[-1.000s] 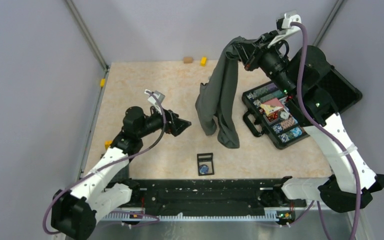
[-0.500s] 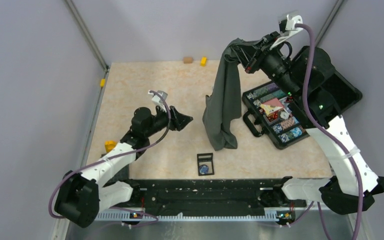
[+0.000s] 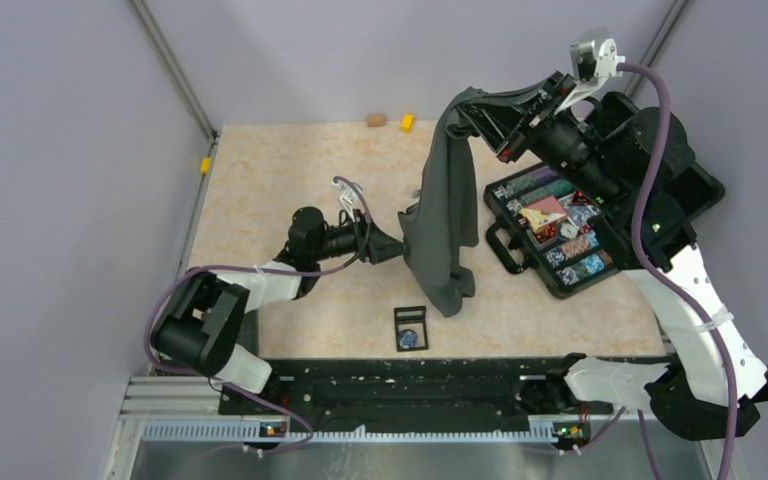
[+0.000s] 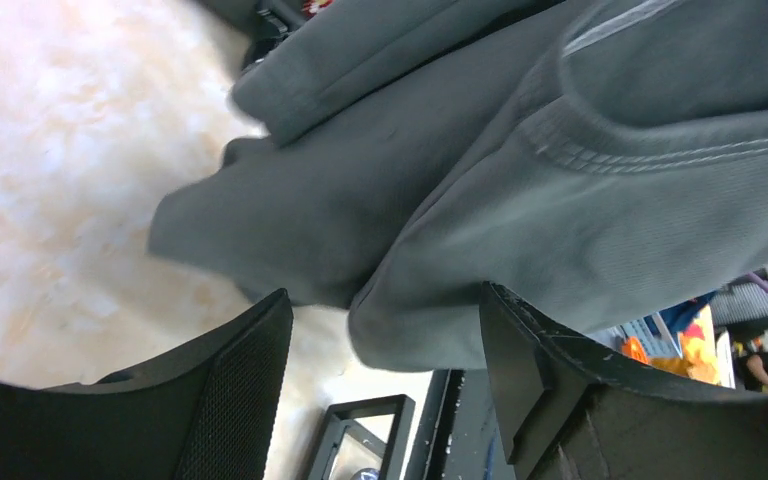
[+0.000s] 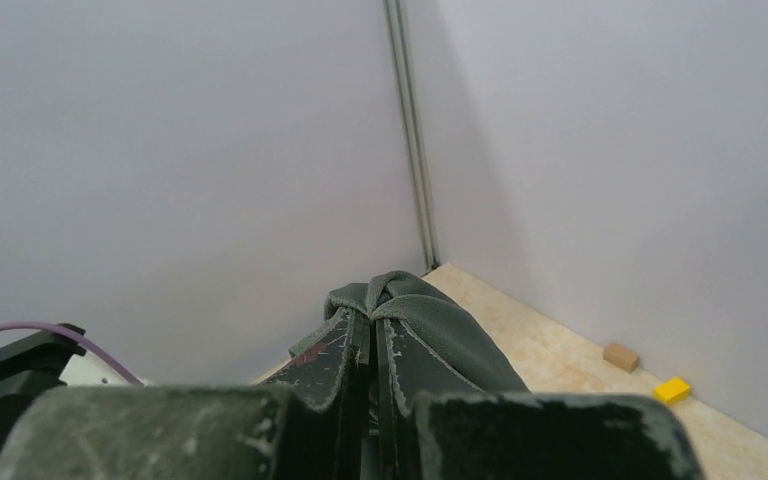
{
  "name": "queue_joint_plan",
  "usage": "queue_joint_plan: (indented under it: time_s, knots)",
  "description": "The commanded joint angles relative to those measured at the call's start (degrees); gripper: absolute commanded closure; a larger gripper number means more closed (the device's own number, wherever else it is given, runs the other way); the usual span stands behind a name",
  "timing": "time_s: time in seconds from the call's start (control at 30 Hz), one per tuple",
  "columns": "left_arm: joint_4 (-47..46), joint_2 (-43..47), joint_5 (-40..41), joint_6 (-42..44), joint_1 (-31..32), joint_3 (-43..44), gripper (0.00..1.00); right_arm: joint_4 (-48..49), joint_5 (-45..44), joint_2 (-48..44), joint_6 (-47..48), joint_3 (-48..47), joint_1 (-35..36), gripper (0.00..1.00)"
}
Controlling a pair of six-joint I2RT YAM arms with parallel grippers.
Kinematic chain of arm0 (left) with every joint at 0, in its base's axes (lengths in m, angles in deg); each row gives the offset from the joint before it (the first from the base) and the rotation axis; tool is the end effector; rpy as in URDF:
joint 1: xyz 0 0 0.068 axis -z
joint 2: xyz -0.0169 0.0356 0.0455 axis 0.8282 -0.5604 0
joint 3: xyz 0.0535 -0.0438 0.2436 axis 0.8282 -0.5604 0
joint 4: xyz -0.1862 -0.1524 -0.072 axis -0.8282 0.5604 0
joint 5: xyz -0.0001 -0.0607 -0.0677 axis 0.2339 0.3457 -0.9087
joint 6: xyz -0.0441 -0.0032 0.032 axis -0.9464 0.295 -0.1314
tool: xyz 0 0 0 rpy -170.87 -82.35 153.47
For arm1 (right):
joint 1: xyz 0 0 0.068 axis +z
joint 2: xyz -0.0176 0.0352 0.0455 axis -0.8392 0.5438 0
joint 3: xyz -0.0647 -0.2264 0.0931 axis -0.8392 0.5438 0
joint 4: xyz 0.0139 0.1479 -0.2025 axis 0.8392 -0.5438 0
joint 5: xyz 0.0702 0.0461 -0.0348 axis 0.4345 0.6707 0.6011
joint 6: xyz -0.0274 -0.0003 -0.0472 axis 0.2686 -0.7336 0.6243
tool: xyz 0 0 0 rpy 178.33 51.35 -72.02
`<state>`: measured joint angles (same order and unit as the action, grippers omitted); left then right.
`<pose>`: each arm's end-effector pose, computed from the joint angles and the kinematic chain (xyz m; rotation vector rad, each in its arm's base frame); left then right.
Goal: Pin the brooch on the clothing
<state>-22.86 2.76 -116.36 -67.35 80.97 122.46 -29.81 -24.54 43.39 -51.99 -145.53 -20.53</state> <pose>0.2545 -0.1474 0.1971 0.3699 1.8767 -1.4960 0.1506 0.1226 0.5434 -0.4720 1.2082 0.9064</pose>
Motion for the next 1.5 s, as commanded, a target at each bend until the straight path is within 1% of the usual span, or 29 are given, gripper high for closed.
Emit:
queue_joint_plan:
  time_s: [0.0,0.13,0.17,0.2,0.23,0.27,0.33,0.37,0.4,0.47,0.53,0.57,0.6,0.67,0.7,0.73,0.77,0.83,0.9,0.93,1.03,1.13,1.3,1.47]
  knots:
    - [-14.8,-0.8,-7.2,-4.4,1.0,0.2,0.27,4.8,2.3,-1.9,-1.0,-1.2,0.4,1.0]
    - [-14.0,-3.0,-8.0,-3.8,1.9,0.9,0.27,4.9,2.1,-2.0,-1.1,-1.3,0.4,1.0]
    - [-14.5,-3.4,-8.2,-4.1,2.0,1.0,0.29,5.0,2.1,-2.0,-1.2,-1.3,0.4,1.0]
    - [-15.0,-3.7,-8.4,-4.9,2.0,1.0,0.33,5.0,1.9,-2.1,-1.2,-1.3,0.4,1.0]
    - [-15.8,-3.7,-8.6,-5.5,2.2,0.9,0.43,4.8,1.7,-2.1,-1.1,-1.3,0.4,1.0]
    - [-16.5,-3.5,-8.9,-6.2,2.3,0.8,0.5,4.7,1.3,-2.0,-0.9,-1.3,0.4,1.0]
    - [-17.7,-2.2,-9.5,-7.8,2.2,0.7,0.79,3.9,-0.3,-2.0,-0.1,-1.3,0.4,1.0]
    - [-18.4,-1.1,-9.2,-8.7,2.2,0.4,0.92,3.3,-1.4,-2.0,0.5,-1.3,0.4,1.0]
    - [-18.8,0.2,-8.7,-9.5,2.1,0.2,1.0,2.8,-2.6,-1.9,1.2,-1.1,0.4,1.0]
    - [-17.9,4.2,-7.7,-10.0,1.7,0.3,1.0,2.0,-6.1,-1.6,3.0,-0.5,0.4,1.0]
    - [-11.3,9.4,-5.7,-7.7,0.5,1.5,1.0,1.6,-11.6,-1.2,5.5,0.7,0.4,1.0]
    - [-4.9,12.7,-4.0,-4.7,-0.5,2.8,1.0,1.2,-15.7,-0.7,6.8,1.2,0.4,1.0]
    - [4.7,16.1,-1.4,-0.5,-1.5,4.8,1.0,1.1,-19.5,-0.3,8.3,2.1,0.4,1.0]
    - [24.4,22.5,8.8,8.5,-3.6,10.1,1.0,2.3,-26.4,0.6,12.0,3.7,0.3,1.0]
    - [31.9,25.1,14.5,12.4,-4.7,13.0,1.0,2.9,-29.0,1.2,13.1,4.2,0.1,1.0]
    - [36.8,26.7,18.3,15.4,-6.4,15.6,1.0,3.7,-30.3,2.2,15.2,4.3,-0.5,1.0]
    - [40.4,27.5,19.9,17.1,-8.6,18.6,1.0,4.4,-30.7,3.2,16.0,4.2,-1.3,1.0]
    - [46.6,26.0,18.4,18.2,-14.7,25.4,1.0,6.0,-29.8,5.6,16.2,3.4,-3.9,1.0]
    - [53.1,22.0,17.0,19.4,-19.3,33.5,1.0,6.7,-27.1,8.7,13.4,1.4,-8.4,1.0]
    - [56.0,19.8,16.8,20.2,-20.5,37.7,1.0,6.9,-25.5,10.0,11.3,0.0,-10.4,1.0]
    - [60.2,15.5,18.5,24.4,-21.9,47.9,1.0,7.7,-21.6,13.6,7.9,-4.9,-14.3,1.0]
    - [61.3,15.1,19.5,27.4,-22.0,55.7,1.0,8.5,-21.0,14.2,8.5,-8.6,-14.8,1.0]
    - [66.0,17.1,25.3,32.5,-22.0,63.8,1.0,10.1,-19.2,9.7,10.0,-9.1,-14.8,1.0]
    - [71.5,22.3,30.7,36.5,-22.0,68.9,1.0,10.6,-13.0,1.5,10.8,-5.0,-14.8,1.0]
